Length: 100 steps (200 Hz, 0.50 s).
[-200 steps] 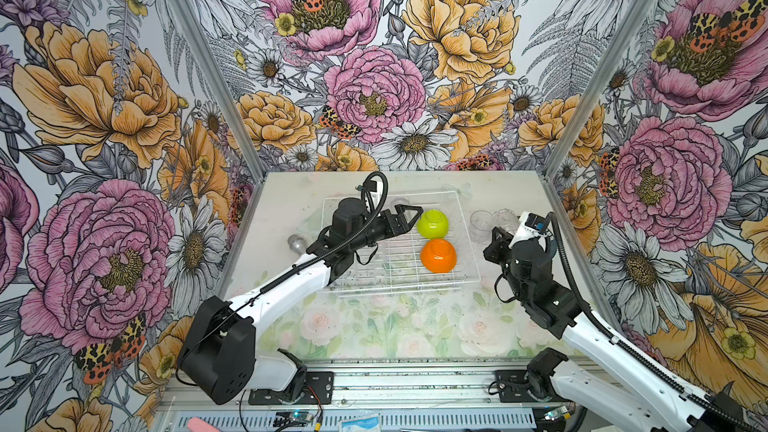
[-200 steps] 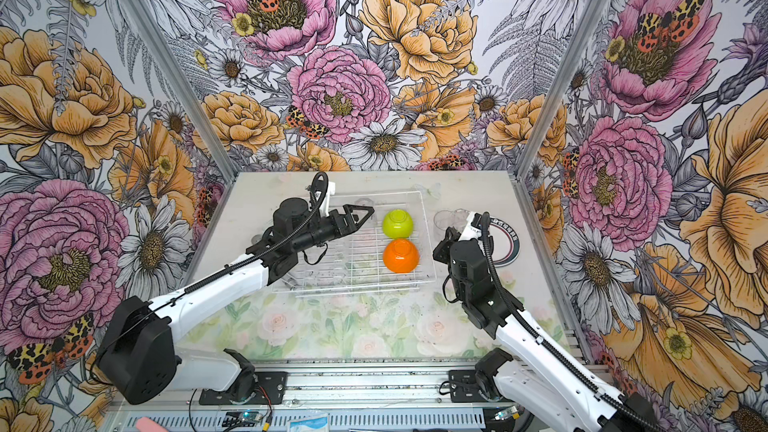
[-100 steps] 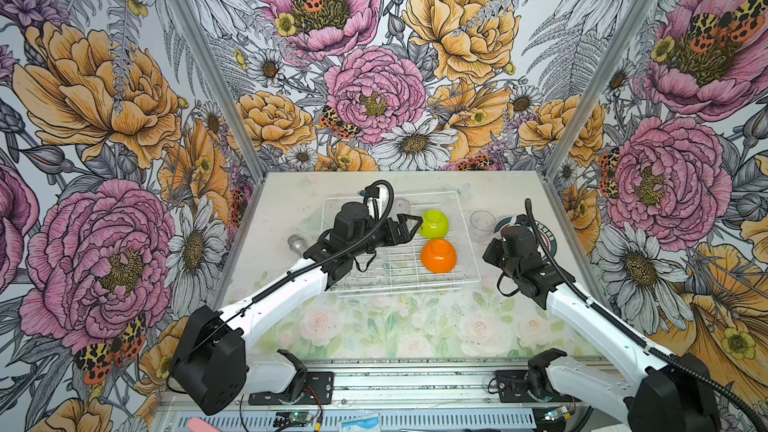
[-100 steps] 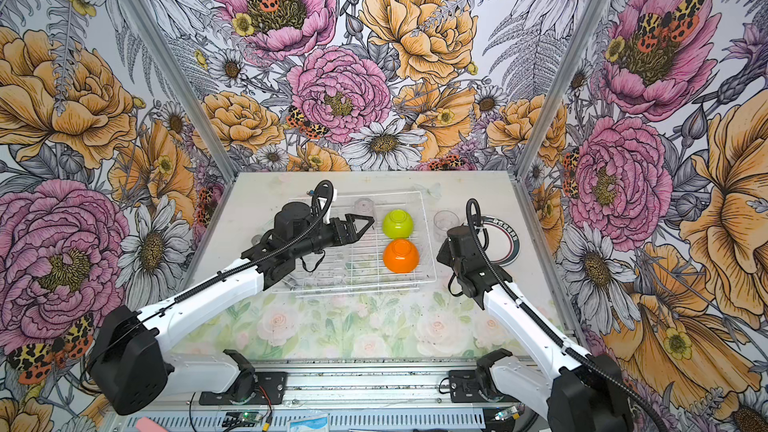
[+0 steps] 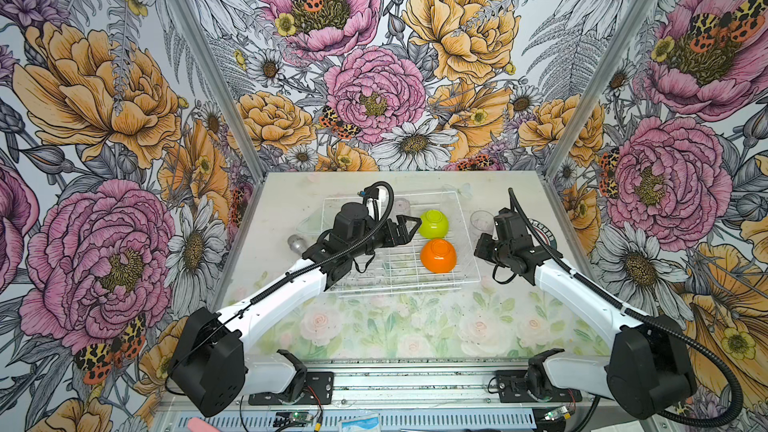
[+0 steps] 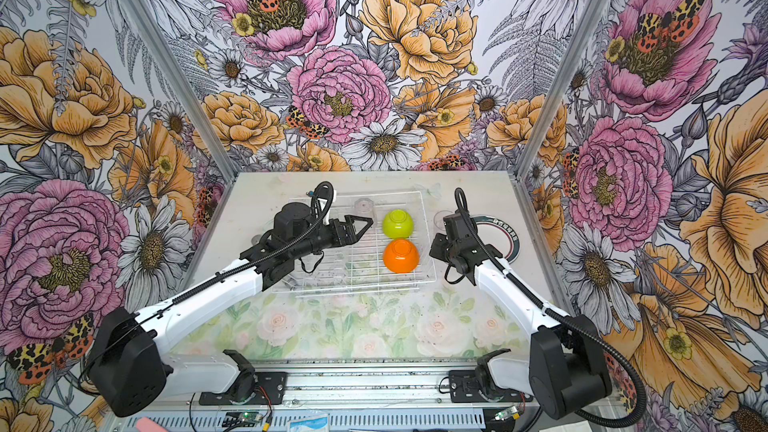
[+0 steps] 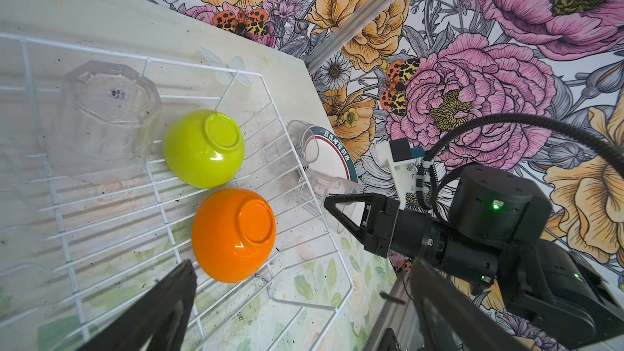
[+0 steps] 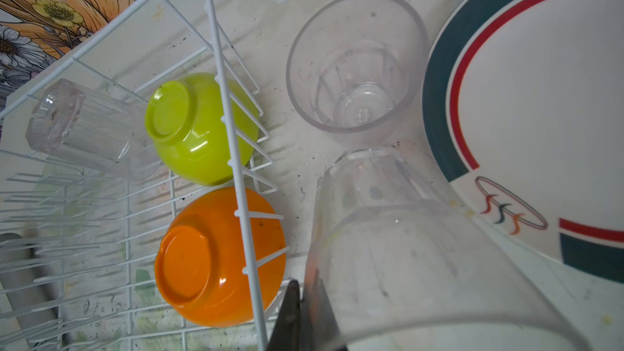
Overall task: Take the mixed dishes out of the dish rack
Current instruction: 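Carry the clear glass with the right gripper toward the glass beside the plate, then lower the glass beside the first glass and open the right gripper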
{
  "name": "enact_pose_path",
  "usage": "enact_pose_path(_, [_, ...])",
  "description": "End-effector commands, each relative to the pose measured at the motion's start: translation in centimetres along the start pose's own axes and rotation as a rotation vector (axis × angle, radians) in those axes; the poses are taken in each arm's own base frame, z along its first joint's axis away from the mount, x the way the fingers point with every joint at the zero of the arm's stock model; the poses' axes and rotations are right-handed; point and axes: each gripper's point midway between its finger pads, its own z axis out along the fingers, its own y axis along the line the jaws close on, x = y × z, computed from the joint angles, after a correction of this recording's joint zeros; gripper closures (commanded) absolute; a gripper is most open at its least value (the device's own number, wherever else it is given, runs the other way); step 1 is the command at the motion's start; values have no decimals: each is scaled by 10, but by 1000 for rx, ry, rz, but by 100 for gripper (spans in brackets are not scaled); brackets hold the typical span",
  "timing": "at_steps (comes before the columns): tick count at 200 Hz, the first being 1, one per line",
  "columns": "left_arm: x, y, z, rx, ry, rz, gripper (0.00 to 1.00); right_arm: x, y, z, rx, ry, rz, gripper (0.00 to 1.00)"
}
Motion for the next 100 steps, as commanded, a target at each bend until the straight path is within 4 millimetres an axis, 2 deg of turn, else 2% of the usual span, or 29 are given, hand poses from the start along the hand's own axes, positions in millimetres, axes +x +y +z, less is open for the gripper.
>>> enact_pose_path(1, [-6, -4, -4, -9, -21, 33, 1, -12, 2, -8, 10, -6, -40, 100])
enact_pose_path(39, [-7, 1, -3, -19, -23, 29, 1, -14, 0, -12, 35, 25, -70, 100])
enact_pose_path(100, [-6, 2, 0, -16, -14, 23, 1, -6, -1, -5, 34, 120, -108, 100])
